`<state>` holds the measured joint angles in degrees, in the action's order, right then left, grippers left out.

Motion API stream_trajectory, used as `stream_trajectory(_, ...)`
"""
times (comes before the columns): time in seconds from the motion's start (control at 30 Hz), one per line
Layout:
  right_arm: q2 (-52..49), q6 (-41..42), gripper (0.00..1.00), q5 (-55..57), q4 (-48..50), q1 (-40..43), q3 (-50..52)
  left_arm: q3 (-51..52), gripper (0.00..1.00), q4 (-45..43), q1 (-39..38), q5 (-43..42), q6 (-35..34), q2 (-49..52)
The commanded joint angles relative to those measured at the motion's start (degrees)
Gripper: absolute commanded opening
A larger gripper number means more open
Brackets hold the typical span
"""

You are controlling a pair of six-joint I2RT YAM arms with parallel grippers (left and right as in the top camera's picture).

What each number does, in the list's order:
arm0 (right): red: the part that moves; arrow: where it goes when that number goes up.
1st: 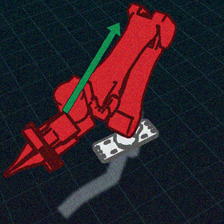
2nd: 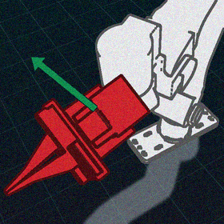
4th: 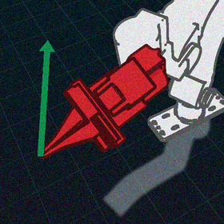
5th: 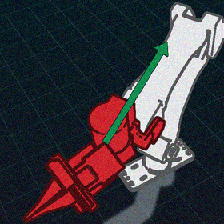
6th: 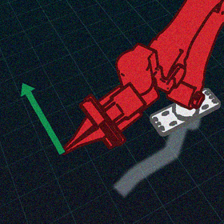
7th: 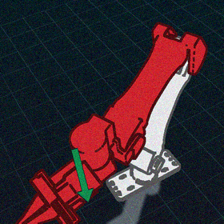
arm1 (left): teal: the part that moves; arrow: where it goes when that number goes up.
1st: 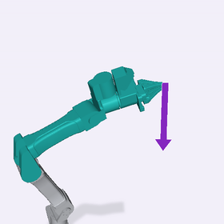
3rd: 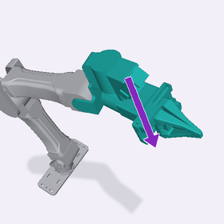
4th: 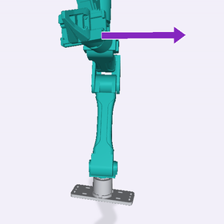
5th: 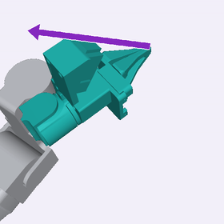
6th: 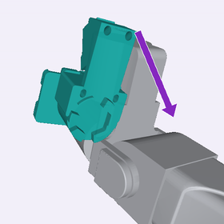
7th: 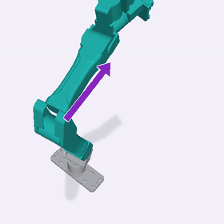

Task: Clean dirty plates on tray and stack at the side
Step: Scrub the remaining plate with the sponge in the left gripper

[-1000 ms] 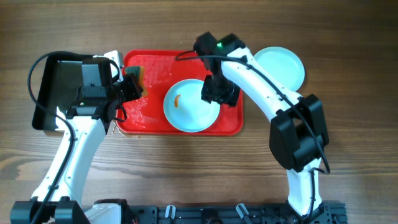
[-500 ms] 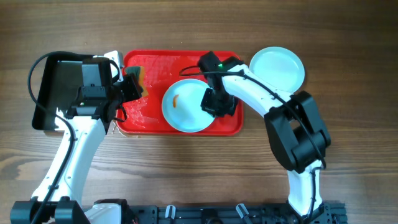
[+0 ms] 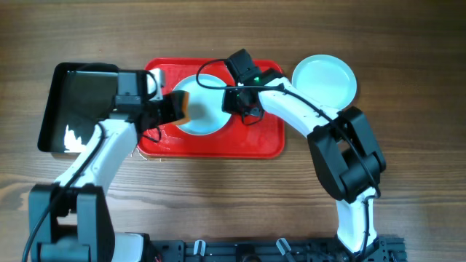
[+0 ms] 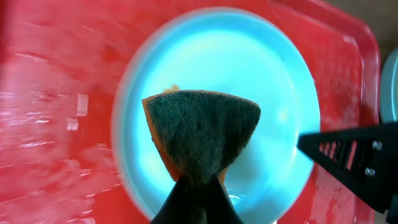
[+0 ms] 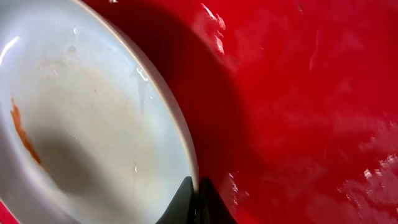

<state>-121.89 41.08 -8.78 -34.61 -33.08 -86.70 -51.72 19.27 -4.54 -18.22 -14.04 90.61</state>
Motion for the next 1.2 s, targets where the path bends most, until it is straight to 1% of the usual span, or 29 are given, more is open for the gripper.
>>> stream_trajectory(0.0, -2.1, -2.2, 0.04, 2.4, 0.5, -2.3, 0.1, 0.0, 0.04, -3.7, -4.2, -1.9, -0.3, 1.2)
stream_trajectory(0.03, -2.4, -2.1, 0.04, 2.7, 0.7, -2.8, 0.1, 0.0, 0.04, -4.9, -5.0, -1.8, -0.3, 1.2)
stream_trajectory(0.13, -2.4, -2.1, 0.04, 2.2, 0.8, -3.0, 0.1, 0.0, 0.04, -6.7, -6.1, 6.6, -5.7, 1.6)
stream_trajectory(0.27, -2.4, -1.9, 0.04, -1.8, 0.3, -3.0, 0.1, 0.0, 0.04, -7.1, -6.1, 6.5, -6.2, 3.8)
stream_trajectory(0.4, -2.4, -1.9, 0.04, -1.2, 1.0, -2.9, 0.1, 0.0, 0.04, -7.4, -6.3, 4.8, -6.2, 6.1)
stream_trajectory(0.57, -2.4, -1.8, 0.04, -1.2, 0.7, -2.8, 0.1, 0.0, 0.04, -8.2, -7.4, 4.8, -6.2, 7.5)
stream_trajectory(0.63, -2.4, -0.2, 0.04, -1.2, -0.9, -2.8, 0.1, 0.0, 0.04, -8.8, -8.1, 4.8, -6.2, 8.7)
stream_trajectory(0.77, -2.4, -0.2, 0.04, -1.2, -2.3, -2.6, 0.1, 0.0, 0.04, -9.9, -9.7, 5.9, -6.2, 12.2)
stream_trajectory(0.8, -2.4, -0.2, 0.04, -1.2, -2.4, -2.6, 0.1, 0.0, 0.04, -9.7, -9.7, 7.7, -6.1, 12.5)
stream_trajectory(0.87, -2.4, -0.2, 0.04, -1.1, -2.8, -2.6, 0.1, 0.0, 0.04, -8.1, -9.7, 15.6, -5.8, 12.6)
stream_trajectory(0.93, -2.4, -0.4, 0.04, 0.5, -3.6, -2.5, 0.1, 0.0, 0.04, -4.4, -9.7, 28.9, -5.7, 12.6)
stream_trajectory(1.0, -2.4, -0.4, 0.04, 1.5, -3.8, -2.4, 0.1, 0.0, 0.04, -0.6, -9.6, 40.2, -5.7, 12.6)
stream_trajectory(1.1, -2.4, 0.0, 0.04, 1.5, -3.9, -2.2, 0.1, 0.0, 0.04, 0.4, -9.6, 46.7, -5.7, 12.2)
stream_trajectory(1.17, -2.4, 0.0, 0.05, 1.5, -4.2, -2.2, 0.1, -0.1, 0.04, 0.3, -9.6, 48.3, -5.7, 10.6)
